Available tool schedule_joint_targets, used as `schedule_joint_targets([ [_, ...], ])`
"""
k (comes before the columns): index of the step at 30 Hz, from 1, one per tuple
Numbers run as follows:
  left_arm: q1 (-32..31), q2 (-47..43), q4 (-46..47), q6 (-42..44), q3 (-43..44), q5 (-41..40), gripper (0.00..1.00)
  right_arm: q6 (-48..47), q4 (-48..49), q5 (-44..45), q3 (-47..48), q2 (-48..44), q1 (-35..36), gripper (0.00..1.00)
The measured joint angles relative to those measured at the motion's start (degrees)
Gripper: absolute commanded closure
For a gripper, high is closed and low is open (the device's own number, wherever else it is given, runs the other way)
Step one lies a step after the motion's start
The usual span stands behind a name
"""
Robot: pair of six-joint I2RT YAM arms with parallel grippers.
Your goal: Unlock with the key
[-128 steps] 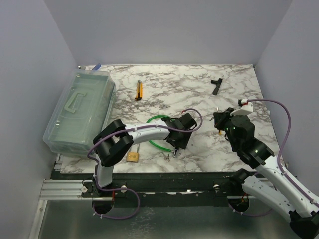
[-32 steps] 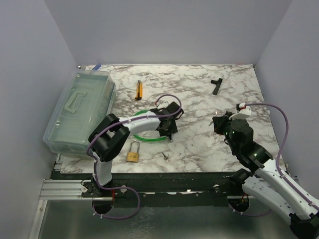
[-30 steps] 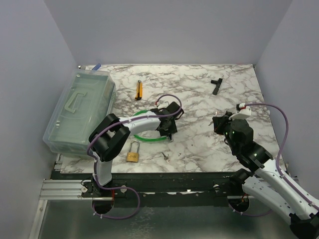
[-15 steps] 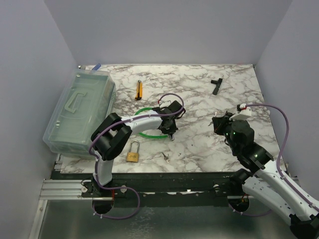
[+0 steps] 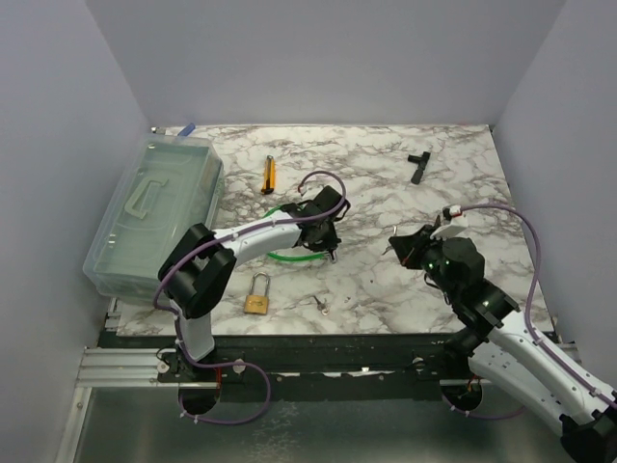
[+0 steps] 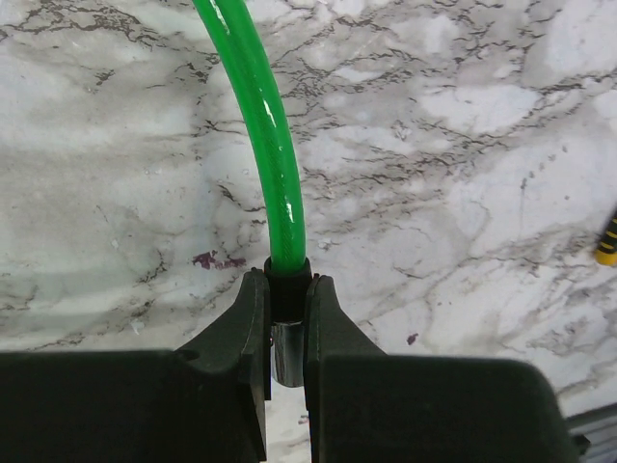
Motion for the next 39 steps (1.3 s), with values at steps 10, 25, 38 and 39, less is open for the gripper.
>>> schedule_joint_targets([
  [10, 2.71, -12.39, 6.56, -0.15, -6.8, 4.17, 1.0, 2.49, 11.82, -13.03, -3.98, 1.95, 0.0, 1.0],
  [25, 6.82, -25.68, 15.39, -0.2, -15.32, 8.02, 1.0, 9.7, 30.49, -32.72, -5.25, 13.81, 0.0, 1.0],
  [38, 8.98, -29.9, 21.33, -2.38, -20.33, 11.3, 1.0, 22.12, 48.04, -42.1, -8.85, 28.37, -0.02, 1.0],
  [39, 9.18, -30.34, 21.7, -2.58, -20.5, 11.67, 1.0, 22.71, 49.4, -42.64, -8.85, 29.27, 0.0, 1.0],
])
